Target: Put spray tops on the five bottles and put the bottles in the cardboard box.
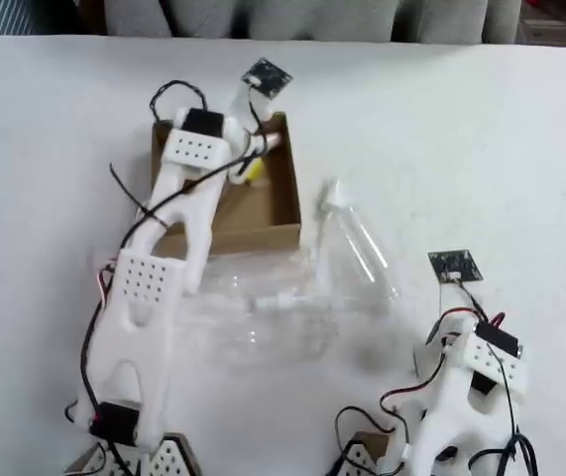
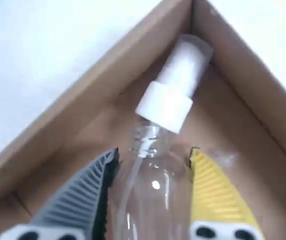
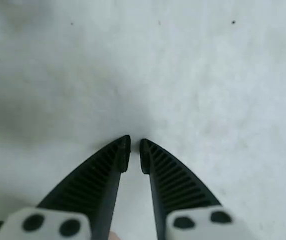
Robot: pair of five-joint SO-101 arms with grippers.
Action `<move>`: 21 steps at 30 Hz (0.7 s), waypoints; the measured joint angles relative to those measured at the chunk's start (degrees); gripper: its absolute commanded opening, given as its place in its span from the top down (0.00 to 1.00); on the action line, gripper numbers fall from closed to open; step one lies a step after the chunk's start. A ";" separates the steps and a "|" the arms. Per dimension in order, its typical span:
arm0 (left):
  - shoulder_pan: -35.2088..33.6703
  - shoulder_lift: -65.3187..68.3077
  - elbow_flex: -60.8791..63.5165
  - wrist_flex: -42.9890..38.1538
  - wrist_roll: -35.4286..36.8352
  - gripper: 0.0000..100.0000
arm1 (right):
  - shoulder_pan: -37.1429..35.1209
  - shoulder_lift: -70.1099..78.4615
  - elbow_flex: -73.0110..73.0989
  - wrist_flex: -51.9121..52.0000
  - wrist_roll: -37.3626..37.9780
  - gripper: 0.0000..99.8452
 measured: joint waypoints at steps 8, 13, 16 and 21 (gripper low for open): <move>0.00 0.00 0.00 -0.62 2.81 0.96 | 0.00 0.00 0.00 -0.44 0.00 0.98; 0.09 0.00 0.00 -0.62 3.43 0.96 | 0.00 0.00 0.00 -0.53 0.00 0.98; 0.09 0.00 0.00 -0.62 3.52 0.96 | 0.00 0.00 0.00 -0.53 0.00 0.98; 0.09 1.14 -6.15 0.70 3.60 0.96 | 0.00 0.00 0.09 -0.53 0.00 0.98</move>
